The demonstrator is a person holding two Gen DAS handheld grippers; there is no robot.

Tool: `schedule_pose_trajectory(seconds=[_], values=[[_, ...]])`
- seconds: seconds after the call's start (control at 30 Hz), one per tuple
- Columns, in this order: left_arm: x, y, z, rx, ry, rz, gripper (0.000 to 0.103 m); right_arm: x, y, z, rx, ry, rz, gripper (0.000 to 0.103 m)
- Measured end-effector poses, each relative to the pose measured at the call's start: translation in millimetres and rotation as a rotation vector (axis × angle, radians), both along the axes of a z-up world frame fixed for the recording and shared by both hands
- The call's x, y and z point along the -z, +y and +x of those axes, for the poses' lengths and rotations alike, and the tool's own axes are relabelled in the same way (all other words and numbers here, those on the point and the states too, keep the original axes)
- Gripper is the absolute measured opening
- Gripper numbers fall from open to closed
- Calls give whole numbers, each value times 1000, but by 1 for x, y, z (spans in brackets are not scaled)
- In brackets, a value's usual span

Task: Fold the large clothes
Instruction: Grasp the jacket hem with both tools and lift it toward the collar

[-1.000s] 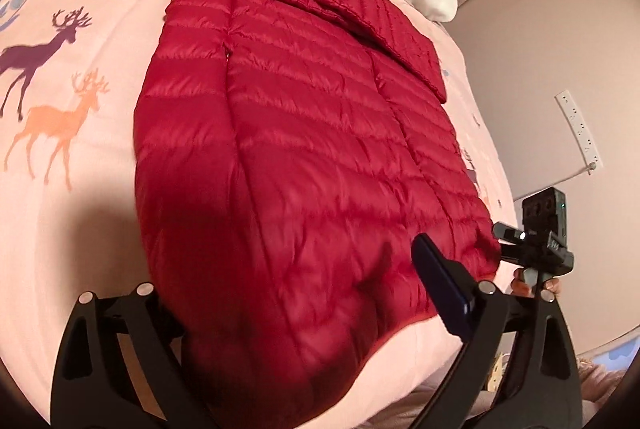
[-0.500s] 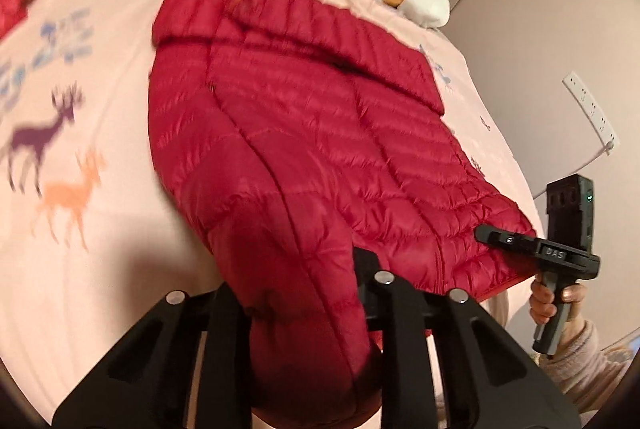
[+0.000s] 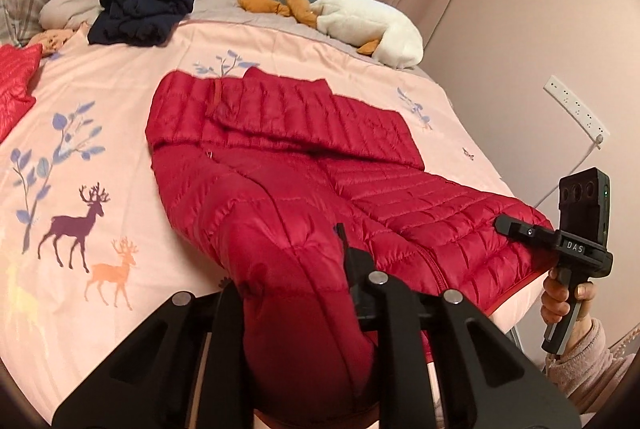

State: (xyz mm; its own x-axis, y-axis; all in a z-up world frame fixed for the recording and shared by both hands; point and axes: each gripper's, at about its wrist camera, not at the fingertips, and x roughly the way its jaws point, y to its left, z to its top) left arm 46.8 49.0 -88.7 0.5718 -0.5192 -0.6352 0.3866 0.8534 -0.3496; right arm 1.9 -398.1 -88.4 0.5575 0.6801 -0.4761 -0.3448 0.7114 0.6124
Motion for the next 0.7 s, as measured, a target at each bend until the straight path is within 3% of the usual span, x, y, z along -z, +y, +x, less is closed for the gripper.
schedule_pose_trajectory(seconds=[0.17,0.53,0.7], values=[[-21,6,-12,27,-48,-9,17,-29,4,-8,-33,-65,6,13],[-79,26,-59,100,-194,-103,17,-104,-3,-59,-128,-328,40,13],[-87,29,-54,68,-222,-84,18,-114,-4,-52,-115,-362,16,15]])
